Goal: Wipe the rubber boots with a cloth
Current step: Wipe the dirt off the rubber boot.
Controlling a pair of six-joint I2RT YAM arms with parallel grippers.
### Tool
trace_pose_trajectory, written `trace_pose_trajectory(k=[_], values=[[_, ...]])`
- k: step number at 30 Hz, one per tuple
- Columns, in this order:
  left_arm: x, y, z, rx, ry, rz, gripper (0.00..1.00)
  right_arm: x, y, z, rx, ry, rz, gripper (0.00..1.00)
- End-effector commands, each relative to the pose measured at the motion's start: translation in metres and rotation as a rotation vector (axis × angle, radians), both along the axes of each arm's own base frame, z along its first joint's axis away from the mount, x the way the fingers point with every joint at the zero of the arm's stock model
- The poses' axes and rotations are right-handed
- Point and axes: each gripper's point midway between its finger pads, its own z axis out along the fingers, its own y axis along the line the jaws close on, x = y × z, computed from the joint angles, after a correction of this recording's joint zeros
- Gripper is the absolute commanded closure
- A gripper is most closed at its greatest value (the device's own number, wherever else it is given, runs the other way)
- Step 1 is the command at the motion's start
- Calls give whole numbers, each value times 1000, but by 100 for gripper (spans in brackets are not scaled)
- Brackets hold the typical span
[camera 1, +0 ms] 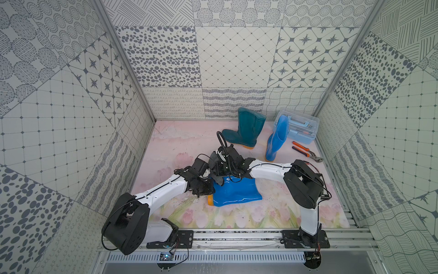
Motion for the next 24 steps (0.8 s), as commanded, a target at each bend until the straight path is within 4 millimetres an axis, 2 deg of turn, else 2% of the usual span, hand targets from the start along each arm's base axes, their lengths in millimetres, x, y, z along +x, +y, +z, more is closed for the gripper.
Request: trace_pose_trajectory(k=[1,4,6,9,12,17,20,24], values=[[-8,5,-3,28,12,-42,100,32,-35,-42,-110,25,-83,94],[-9,6,-6,32,22,-38,100,49,-48,-33,-116,5,-111,94],[-9,6,-7,35,24,-35,100,48,-42,-21,-86,-18,-97,95],[-7,5,-8,30,23,-27,100,24,-17,-10,-47,-30,-25,96],[-3,4,-7,33,18,-17,100,-13,3,-12,-52,-9,43,96],[-2,4,-3,36,11,-24,100,-61,0,-15,-27,47,50,96],[-3,4,-2,38,12,-39,100,-73,-12,-10,-34,46,47,96],[-5,4,-2,32,18,-47,100,-70,-9,0,-39,10,71,95]])
